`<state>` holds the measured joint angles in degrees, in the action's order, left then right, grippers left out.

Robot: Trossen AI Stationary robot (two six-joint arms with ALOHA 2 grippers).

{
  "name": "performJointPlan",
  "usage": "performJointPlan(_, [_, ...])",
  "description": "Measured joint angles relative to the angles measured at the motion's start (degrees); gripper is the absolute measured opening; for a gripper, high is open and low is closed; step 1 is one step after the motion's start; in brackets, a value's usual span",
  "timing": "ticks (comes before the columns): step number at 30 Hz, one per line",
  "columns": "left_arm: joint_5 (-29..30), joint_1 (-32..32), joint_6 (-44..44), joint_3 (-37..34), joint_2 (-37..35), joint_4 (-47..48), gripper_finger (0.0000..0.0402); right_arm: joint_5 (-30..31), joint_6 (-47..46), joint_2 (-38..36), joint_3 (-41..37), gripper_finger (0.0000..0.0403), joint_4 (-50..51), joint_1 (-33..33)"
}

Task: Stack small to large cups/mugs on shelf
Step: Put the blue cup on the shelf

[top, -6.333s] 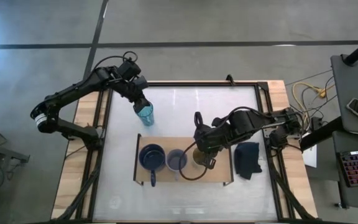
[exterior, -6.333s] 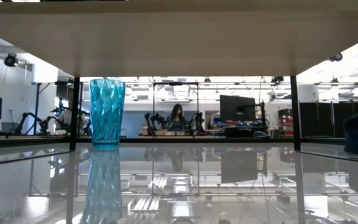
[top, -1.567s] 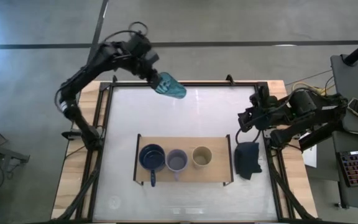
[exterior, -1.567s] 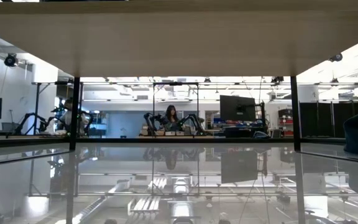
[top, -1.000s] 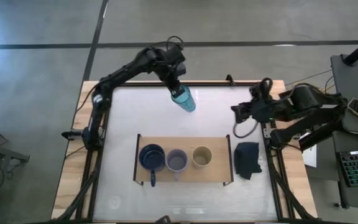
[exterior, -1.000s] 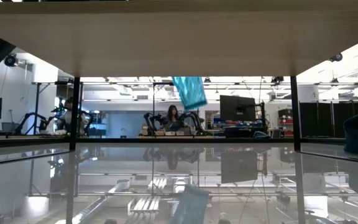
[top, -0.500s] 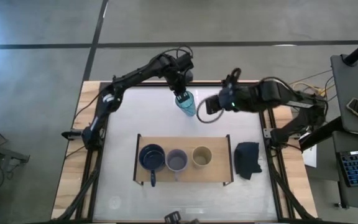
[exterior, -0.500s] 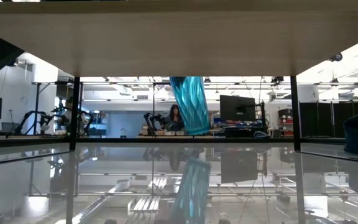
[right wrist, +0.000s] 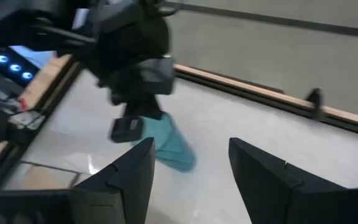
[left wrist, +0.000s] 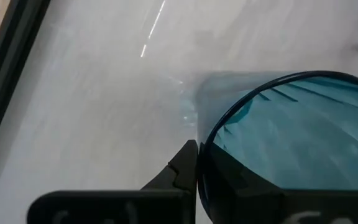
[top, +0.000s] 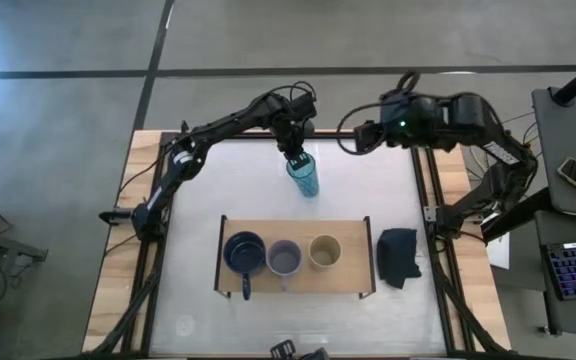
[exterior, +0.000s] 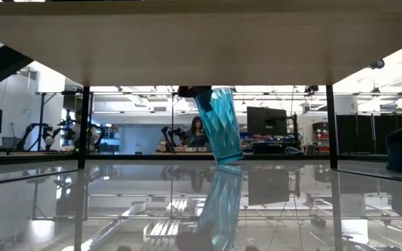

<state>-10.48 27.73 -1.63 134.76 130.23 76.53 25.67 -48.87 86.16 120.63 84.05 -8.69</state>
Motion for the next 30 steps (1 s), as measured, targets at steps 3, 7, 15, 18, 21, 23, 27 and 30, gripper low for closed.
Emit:
performJointPlan(3, [-0.2, -0.1, 0.0, 0.1, 0.0, -0.4, 0.0, 0.2, 0.1, -0.3, 0.5, 0.0198, 3.0, -0.6])
performJointPlan(7, [-0.7, -0.1, 0.7, 0.1, -0.1, -4.0, 0.0005, 0.3, 0.8, -0.5, 0.0, 0.0198, 3.9, -0.7])
performJointPlan(15, [-1.7, -0.1, 2.8, 0.1, -0.9, -5.6, 0.0044, 0.2, 2.3, -0.5, -0.8, 0.0198, 3.9, -1.6])
performJointPlan(18, [-1.7, -0.1, 2.8, 0.1, -0.9, -5.6, 0.0057, -0.4, 2.4, -0.6, -0.8, 0.0198, 3.9, -2.3])
performJointPlan(21, [-1.7, -0.1, 2.8, 0.1, -0.9, -5.6, 0.0064, -0.6, 2.4, -0.6, -0.8, 0.0198, 4.0, -2.9])
performJointPlan(23, [-1.7, -0.1, 2.8, 0.1, -0.9, -5.6, 0.0066, -0.6, 2.4, -0.6, -0.8, 0.0198, 4.0, -2.9])
performJointPlan(27, [-0.6, -0.1, 2.4, 0.1, -0.9, -5.6, 0.0066, -0.9, 2.4, -0.6, -0.8, 0.0198, 4.0, -2.9])
performJointPlan(30, [0.5, 0.5, 2.3, 0.1, -1.1, -5.6, 0.0067, -2.0, 2.1, -0.6, -1.4, 0.0198, 3.9, -2.9])
